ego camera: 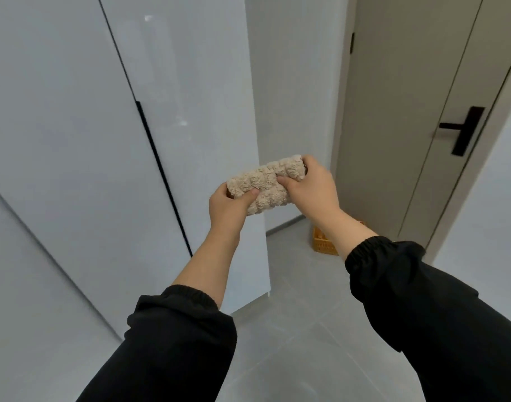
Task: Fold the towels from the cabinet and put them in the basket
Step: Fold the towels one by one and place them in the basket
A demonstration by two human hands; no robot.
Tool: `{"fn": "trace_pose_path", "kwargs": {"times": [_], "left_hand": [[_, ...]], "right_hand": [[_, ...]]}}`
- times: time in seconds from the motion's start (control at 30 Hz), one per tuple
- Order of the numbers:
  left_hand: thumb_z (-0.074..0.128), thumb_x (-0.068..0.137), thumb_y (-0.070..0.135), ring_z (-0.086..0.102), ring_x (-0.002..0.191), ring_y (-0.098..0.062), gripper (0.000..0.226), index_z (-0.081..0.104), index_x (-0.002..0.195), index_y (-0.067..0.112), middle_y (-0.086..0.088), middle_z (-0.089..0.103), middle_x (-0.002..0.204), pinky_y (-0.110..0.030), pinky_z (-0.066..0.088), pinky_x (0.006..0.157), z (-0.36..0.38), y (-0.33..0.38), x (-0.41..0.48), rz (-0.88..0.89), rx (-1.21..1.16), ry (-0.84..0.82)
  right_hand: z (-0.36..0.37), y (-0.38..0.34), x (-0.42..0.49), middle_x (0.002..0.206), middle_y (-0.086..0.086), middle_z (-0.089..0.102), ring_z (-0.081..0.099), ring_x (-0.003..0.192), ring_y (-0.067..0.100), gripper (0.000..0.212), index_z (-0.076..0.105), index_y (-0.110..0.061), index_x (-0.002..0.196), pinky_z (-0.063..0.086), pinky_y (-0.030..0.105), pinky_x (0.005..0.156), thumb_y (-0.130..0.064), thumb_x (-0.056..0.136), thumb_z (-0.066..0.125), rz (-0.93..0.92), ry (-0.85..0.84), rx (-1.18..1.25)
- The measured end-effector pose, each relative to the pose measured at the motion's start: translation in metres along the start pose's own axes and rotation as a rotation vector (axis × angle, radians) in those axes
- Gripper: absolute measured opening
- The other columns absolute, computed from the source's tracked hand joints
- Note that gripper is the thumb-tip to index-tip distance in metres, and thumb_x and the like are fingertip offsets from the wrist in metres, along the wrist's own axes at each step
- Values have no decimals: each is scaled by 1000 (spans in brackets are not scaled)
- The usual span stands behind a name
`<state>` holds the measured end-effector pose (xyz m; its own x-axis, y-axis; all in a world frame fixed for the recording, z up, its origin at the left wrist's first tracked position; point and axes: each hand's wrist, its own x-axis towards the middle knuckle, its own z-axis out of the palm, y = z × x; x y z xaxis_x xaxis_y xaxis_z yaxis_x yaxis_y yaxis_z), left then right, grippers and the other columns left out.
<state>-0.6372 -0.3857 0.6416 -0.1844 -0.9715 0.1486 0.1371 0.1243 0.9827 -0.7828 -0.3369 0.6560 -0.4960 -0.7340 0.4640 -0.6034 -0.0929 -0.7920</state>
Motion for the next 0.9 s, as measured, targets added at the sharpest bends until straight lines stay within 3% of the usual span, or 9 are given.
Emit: {"fn": "trace_pose_path", "kwargs": {"times": [0.07,0.23,0.4,0.47,0.63,0.7,0.8,0.9], "left_hand": [[72,80,4,68,95,-20,24,65,97,19,-3,71,103,-36,56,84,65,-24,31,-87,-85,-21],[73,79,3,68,97,-23,24,66,96,19,-6,71,104,-42,54,90,198,-77,94,-204,-101,-112],[75,78,7,69,94,-21,29,67,105,14,-6,72,104,-38,57,83,268,-112,138,-245,-80,-230],[75,78,6,70,92,-21,33,66,110,10,-7,72,104,-33,57,76,286,-128,163,-267,-72,-264],[75,79,11,70,90,-17,36,64,113,13,-3,72,104,-33,56,75,313,-164,230,-346,-67,-380],[75,79,11,69,92,-17,35,64,113,13,-3,72,105,-34,56,77,322,-182,269,-357,-48,-408],[74,80,11,69,97,-20,33,65,111,14,-5,71,108,-38,55,84,334,-206,341,-356,-20,-483],[73,82,12,69,99,-19,30,64,110,17,-3,71,108,-37,55,85,348,-220,415,-363,15,-580]], "right_hand": [[-33,43,41,89,-4,64,60,81,16,34,56,-15,104,48,33,69,-33,81,73,33,29,-26],[-101,149,116,76,0,60,54,68,16,32,57,-10,89,36,25,53,-35,79,74,174,53,-65],[-128,225,158,87,13,68,65,80,31,35,61,-4,90,55,47,71,-31,76,77,327,94,45],[-127,253,179,90,16,69,67,84,34,37,62,-4,91,56,52,71,-30,73,80,416,99,151],[-108,304,231,96,16,71,69,89,33,27,63,-8,92,57,46,71,-24,77,79,588,71,323],[-94,327,259,95,11,71,70,87,27,26,63,-10,93,57,44,70,-26,79,77,605,44,323],[-69,358,307,93,8,72,70,79,19,24,66,-10,94,56,32,58,-27,80,76,620,45,356],[-44,383,361,94,10,73,71,82,22,25,68,-8,95,52,29,59,-26,80,76,644,57,395]]}}
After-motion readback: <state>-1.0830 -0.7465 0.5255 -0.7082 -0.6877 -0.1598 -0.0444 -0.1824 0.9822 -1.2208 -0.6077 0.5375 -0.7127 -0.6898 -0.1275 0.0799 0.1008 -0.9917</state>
